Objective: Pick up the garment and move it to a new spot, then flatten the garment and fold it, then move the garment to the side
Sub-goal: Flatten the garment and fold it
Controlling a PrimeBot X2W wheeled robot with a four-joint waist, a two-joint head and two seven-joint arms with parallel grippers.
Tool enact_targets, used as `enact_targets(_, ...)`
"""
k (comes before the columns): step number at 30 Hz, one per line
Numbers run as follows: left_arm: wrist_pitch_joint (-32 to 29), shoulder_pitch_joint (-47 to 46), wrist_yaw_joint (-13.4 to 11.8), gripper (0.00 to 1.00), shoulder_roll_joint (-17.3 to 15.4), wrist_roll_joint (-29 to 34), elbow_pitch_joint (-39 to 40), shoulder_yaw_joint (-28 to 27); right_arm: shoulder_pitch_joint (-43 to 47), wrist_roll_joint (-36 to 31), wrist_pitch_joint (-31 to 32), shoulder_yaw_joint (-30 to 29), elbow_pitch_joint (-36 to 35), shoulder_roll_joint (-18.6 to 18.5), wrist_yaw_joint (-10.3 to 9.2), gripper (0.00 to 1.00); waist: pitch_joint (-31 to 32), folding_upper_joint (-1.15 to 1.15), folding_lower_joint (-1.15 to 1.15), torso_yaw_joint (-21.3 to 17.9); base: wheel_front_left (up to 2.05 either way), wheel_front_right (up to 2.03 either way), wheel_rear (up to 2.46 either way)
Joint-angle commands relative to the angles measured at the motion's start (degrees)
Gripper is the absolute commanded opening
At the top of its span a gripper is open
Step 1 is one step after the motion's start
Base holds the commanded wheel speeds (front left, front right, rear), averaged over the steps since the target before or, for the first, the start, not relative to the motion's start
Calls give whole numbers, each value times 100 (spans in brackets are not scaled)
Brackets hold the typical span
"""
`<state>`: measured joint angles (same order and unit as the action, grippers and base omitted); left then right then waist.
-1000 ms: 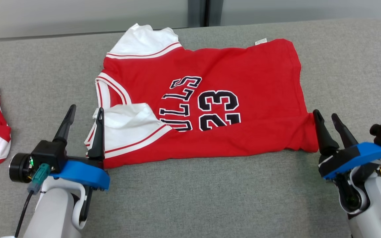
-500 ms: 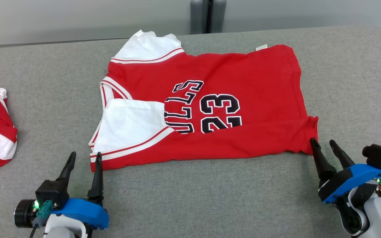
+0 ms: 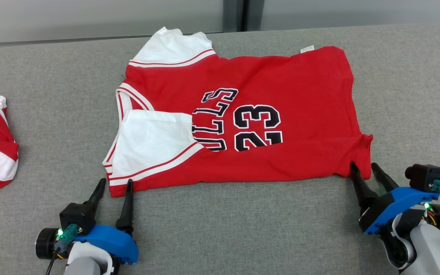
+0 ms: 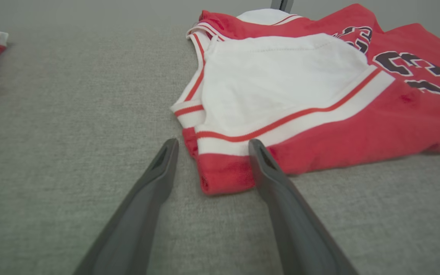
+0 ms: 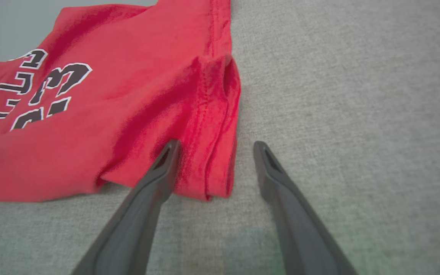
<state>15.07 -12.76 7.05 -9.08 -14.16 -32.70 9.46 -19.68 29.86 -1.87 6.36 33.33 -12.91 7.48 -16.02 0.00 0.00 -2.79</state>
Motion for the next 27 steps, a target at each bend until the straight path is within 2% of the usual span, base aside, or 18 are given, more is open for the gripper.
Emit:
enact_targets(1, 12, -73, 16, 100, -1, -40, -97, 11, -18, -40, -13, 42, 70, 42, 3, 100, 3, 0, 0, -7, 0, 0, 0)
enact_targets(2, 11, -92, 22, 100, -3, -40, -200, 47, -36, -46, -7, 67, 94, 53, 3, 100, 8, 0, 0, -11, 0, 0, 0)
enact_targets(3, -2, -136, 27, 78, -8, -55, -271, 70, -53, -39, 7, 102, 122, 66, 3, 86, 13, 0, 0, -16, 0, 0, 0)
enact_targets(4, -2, -167, 31, 34, -12, -74, -321, 79, -68, -26, 16, 135, 144, 76, 3, 34, 16, 0, 0, -22, 0, 0, 0)
enact_targets(5, -1, -184, 35, 16, -18, -91, -371, 87, -81, -6, 5, 164, 161, 81, 3, 13, 23, 0, 0, -24, 0, 0, 0)
enact_targets(6, -2, -203, 38, 0, -31, -90, -411, 92, -94, 12, -15, 189, 178, 78, 3, 0, 33, 0, 0, -26, 0, 0, 0)
enact_targets(14, 8, -92, 42, 0, -66, -205, -202, -139, 0, 111, -286, 250, 205, -131, 2, 0, 289, 0, 0, 16, 0, 0, 0)
enact_targets(21, 8, 563, -14, 0, 112, -156, 319, -270, 560, 252, -354, 240, -41, -228, 2, 0, 722, 0, 0, 43, 0, 0, 0)
enact_targets(27, 8, 1304, -115, 0, 246, -146, 810, -380, 1254, 259, -170, 57, -495, -267, 2, 0, 957, 0, 0, 91, 0, 0, 0)
